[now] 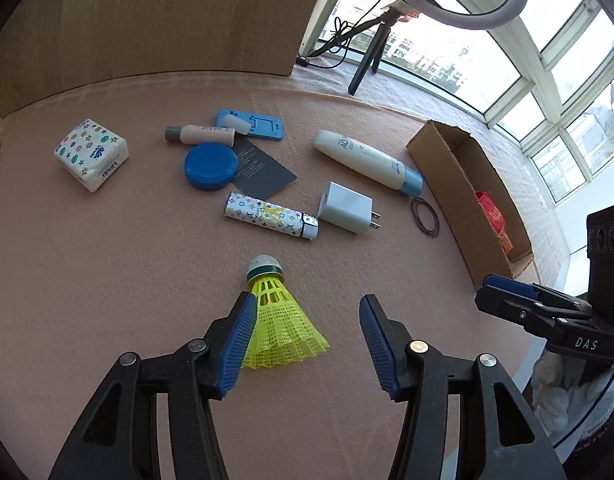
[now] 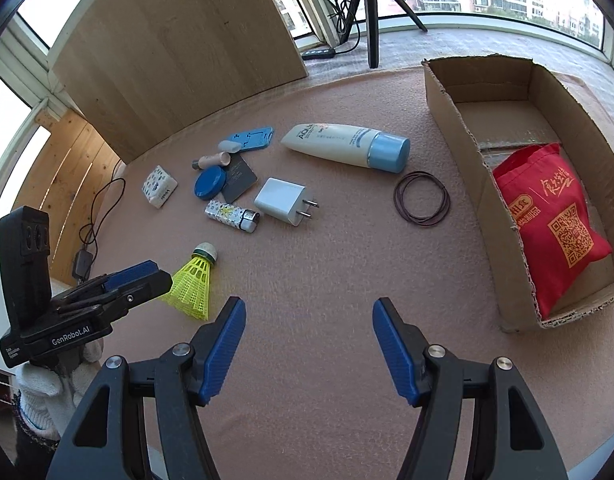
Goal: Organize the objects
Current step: 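Move the left tool to the yellow shuttlecock and grasp it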
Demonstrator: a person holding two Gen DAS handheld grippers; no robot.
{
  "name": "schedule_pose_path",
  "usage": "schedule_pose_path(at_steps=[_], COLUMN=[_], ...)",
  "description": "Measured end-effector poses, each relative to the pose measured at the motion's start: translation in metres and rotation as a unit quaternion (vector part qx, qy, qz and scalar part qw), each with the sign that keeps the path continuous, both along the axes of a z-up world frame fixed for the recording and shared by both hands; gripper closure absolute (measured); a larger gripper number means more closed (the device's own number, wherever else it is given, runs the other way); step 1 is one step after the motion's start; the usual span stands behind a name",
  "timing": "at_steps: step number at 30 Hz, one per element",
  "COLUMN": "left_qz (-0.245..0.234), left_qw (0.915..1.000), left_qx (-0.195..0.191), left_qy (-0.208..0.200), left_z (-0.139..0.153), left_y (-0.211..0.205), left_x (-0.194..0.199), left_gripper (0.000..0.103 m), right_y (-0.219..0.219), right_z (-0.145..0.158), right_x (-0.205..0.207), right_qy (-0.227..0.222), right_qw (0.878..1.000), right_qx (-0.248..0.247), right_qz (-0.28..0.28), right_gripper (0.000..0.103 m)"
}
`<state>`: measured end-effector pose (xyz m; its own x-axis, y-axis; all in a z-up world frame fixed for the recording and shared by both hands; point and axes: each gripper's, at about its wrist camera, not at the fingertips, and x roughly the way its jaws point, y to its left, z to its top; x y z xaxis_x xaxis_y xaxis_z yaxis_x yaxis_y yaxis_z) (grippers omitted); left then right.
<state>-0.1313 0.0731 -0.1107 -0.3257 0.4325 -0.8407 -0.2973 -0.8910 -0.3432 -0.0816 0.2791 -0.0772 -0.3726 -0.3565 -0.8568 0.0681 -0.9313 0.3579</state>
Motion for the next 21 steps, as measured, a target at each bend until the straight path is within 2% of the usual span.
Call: schedule_pose_path(at_steps=[11, 15, 21], left_qz=[-0.018, -0.032, -0.041], left_qw=[0.9998, 0.9993, 0.9982], left_qx=[-0.002, -0.017, -0.043], left_qy=[-0.001, 0.002, -0.006], left_z=[-0.017, -0.022, -0.035], left_y=[-0.018, -0.016, -0.014], left_x=[0.01, 0.012, 0.007], left_gripper=[0.044, 0.045, 0.063], right_y=[-0.06, -0.075, -0.097], right_z=[-0.008, -0.021, -0.039], right_x=[-0.035, -0.045, -0.053], right_qy=[-0.029, -0.059, -0.088], right_qw=[0.998, 0.996, 0.992], right_qx=[-0.017, -0.04, -0.053], right_qz=[0.057, 0.062, 0.069], right_gripper=[0.04, 0.04, 0.04])
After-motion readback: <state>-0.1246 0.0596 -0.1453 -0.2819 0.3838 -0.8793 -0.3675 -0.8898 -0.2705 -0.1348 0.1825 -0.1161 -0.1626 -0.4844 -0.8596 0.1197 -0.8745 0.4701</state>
